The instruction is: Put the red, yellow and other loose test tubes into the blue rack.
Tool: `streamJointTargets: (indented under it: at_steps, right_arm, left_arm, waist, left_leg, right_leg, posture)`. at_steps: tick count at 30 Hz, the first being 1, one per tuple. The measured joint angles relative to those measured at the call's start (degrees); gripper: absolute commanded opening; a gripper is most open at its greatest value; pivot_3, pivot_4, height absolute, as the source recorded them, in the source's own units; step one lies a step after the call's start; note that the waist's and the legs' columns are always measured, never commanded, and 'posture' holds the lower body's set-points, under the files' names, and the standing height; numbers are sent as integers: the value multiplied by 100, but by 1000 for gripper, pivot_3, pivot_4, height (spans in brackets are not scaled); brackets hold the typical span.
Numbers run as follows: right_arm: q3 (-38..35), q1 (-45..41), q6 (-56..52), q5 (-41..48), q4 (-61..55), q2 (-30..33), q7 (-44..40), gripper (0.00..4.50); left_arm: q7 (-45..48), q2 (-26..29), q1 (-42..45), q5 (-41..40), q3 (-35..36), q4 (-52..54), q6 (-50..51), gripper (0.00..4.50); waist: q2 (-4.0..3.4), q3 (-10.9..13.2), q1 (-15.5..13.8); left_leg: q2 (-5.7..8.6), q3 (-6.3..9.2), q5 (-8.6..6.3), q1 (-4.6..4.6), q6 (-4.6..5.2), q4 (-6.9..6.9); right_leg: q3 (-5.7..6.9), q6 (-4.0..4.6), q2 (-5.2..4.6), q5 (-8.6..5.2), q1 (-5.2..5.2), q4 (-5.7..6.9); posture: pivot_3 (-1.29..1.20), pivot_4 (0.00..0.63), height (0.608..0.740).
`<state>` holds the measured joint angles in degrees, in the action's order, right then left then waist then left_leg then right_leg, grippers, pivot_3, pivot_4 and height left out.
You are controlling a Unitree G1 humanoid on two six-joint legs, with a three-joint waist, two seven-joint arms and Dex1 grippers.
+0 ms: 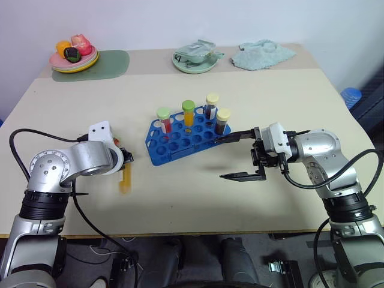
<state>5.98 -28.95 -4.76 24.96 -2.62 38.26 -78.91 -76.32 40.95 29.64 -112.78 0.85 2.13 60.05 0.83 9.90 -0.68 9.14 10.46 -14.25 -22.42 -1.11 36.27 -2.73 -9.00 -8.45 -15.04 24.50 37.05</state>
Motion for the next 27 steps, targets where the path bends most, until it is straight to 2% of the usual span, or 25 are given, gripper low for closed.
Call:
streamJointTargets:
  at_steps: [2, 27]
  right_arm:
    - [0, 0, 0, -7, 0, 0, 4, 4399]
    - [14, -142, 40, -122, 295, -272, -80, 4399]
  left_arm:
    - [10, 8, 0, 0, 0, 0, 46, 1924]
    - [139, 67, -425, 0, 103, 285, -58, 1924]
  waist:
    - [0, 0, -4]
    - [1, -1, 0]
  left_leg:
    - [0, 0, 0, 0, 0, 0]
    - [0, -2, 0, 0, 0, 1]
  right_leg:
    - [0, 0, 0, 0, 0, 0]
    - [-2, 0, 0, 0, 0, 1]
  posture:
    - [0, 150, 740]
    - [0, 150, 740]
